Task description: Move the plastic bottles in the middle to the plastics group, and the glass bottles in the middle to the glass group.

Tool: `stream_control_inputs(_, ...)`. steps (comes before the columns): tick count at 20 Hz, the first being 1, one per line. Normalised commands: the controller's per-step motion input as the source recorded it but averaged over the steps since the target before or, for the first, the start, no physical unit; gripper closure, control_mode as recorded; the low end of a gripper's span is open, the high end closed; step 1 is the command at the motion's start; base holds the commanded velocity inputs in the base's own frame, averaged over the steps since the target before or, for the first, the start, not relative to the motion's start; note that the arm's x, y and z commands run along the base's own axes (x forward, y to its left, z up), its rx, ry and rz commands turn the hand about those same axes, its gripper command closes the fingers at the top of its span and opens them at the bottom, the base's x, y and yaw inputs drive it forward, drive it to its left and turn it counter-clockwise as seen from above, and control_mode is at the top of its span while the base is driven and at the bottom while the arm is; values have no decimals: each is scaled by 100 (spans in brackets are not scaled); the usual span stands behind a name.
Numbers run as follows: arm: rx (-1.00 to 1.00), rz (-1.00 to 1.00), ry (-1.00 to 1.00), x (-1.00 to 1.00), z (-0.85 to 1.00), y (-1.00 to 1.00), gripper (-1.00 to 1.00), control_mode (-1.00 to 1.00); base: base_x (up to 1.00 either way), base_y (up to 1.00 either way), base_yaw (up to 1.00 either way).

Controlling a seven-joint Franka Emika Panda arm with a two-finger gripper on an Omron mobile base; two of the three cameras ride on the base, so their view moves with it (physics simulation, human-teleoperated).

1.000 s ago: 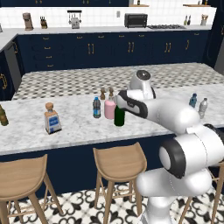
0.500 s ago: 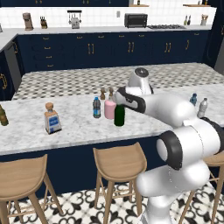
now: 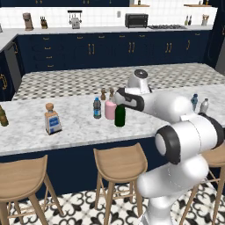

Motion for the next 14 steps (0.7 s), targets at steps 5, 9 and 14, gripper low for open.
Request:
stream_control_inputs(5,0,0,0,26,0,0,-100,-100,0,0,0)
stream_control_inputs(9,0,0,0,15,-2,1,-100,-100,0,0,0)
stream_control_inputs(14,0,0,0,15,-16,0,-100,-100,0,0,0)
